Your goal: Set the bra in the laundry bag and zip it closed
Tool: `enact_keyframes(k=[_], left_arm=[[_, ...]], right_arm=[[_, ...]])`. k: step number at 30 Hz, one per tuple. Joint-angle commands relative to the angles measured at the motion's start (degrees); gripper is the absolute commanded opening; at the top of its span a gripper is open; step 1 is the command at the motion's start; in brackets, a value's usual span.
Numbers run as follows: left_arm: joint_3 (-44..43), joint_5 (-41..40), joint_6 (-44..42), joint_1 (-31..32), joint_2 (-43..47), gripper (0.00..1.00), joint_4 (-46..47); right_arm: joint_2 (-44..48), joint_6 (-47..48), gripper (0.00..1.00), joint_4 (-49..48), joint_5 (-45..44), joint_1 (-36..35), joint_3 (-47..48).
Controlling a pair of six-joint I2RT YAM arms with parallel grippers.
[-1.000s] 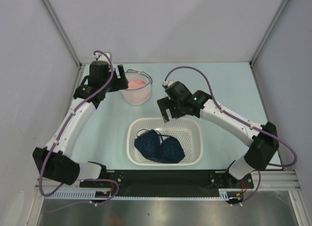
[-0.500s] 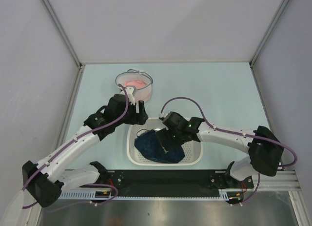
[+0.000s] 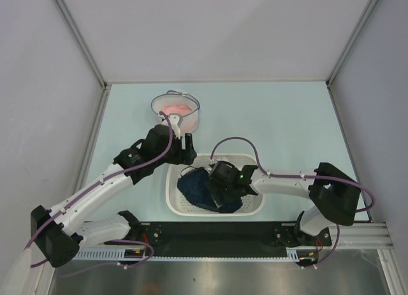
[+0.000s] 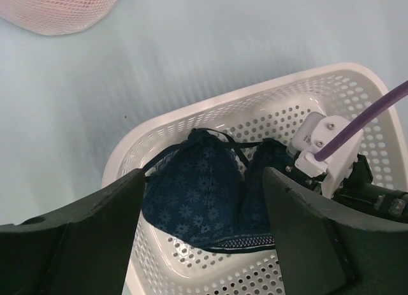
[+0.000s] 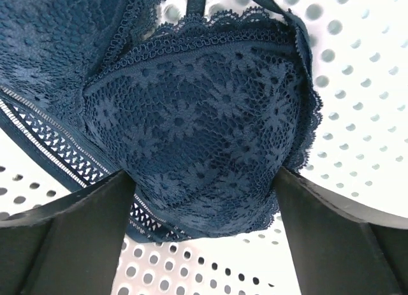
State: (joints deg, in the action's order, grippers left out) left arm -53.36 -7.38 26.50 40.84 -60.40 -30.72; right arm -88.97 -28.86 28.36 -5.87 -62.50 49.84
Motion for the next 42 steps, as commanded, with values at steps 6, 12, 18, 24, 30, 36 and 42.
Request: enact_keyframes(k=[6, 12, 18, 24, 30, 36, 42], left_arm=[[-3.4, -0.1, -1.4, 0.6, -0.9, 0.80, 1.1], [-5.9, 6.7, -3.6, 0.6, -2.6, 0.81, 1.5], [-6.9, 17.0, -6.8, 0.6, -2.8, 0.83, 6.4], [-4.0, 25.6, -9.5, 0.6, 1.1, 0.86, 14.9], [0.7, 19.5, -17.6, 6.2, 5.7, 0.80, 25.6], [4.1, 15.2, -31.5, 11.2, 5.4, 0.68, 30.5], [6.4, 18.0, -37.3, 11.5, 4.6, 0.65, 33.9]], right_arm=[[2.8, -3.1, 0.52, -3.0, -9.8, 0.0, -1.0], [13.0, -0.1, 0.41, -4.5, -10.4, 0.5, -1.7], [25.7, 2.9, 0.37, -5.8, -3.4, 6.8, -3.7], [31.6, 3.4, 0.34, -5.9, 11.6, 17.1, -3.0], [32.9, 1.3, 0.35, -6.2, 24.4, 26.0, -1.2], [33.6, -0.3, 0.35, -7.2, 34.2, 31.6, 0.5], [35.3, -2.9, 0.35, -7.1, 40.0, 35.6, 1.7]])
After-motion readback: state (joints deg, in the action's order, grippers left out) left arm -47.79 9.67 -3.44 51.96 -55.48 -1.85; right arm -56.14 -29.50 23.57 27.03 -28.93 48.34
